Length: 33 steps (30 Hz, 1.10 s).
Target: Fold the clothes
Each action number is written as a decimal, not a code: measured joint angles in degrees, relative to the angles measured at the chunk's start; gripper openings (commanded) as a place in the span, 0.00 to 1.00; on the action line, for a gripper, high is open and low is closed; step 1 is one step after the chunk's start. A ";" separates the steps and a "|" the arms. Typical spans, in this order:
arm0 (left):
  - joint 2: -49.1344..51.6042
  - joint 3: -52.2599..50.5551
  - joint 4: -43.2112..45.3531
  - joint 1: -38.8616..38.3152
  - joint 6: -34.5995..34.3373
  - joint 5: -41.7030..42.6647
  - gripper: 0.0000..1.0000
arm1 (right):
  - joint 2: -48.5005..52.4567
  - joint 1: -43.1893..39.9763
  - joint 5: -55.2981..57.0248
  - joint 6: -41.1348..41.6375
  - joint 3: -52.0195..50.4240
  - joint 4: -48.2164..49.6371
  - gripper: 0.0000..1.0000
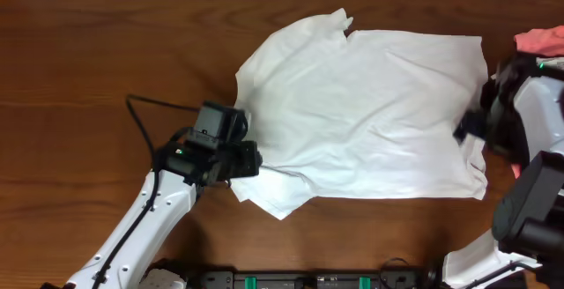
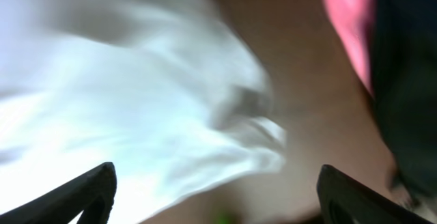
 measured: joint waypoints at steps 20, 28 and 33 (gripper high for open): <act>18.78 -0.33 41.16 -0.04 9.38 -10.49 0.06 | 0.00 19.08 -15.19 -14.62 1.92 7.23 0.99; 28.79 -0.42 62.23 -0.02 13.90 -15.61 0.06 | 0.00 21.09 -15.41 -14.05 0.72 5.53 0.99; 34.67 1.49 63.06 1.01 16.90 -17.79 0.06 | 0.00 21.22 -15.43 -14.03 0.55 5.29 0.99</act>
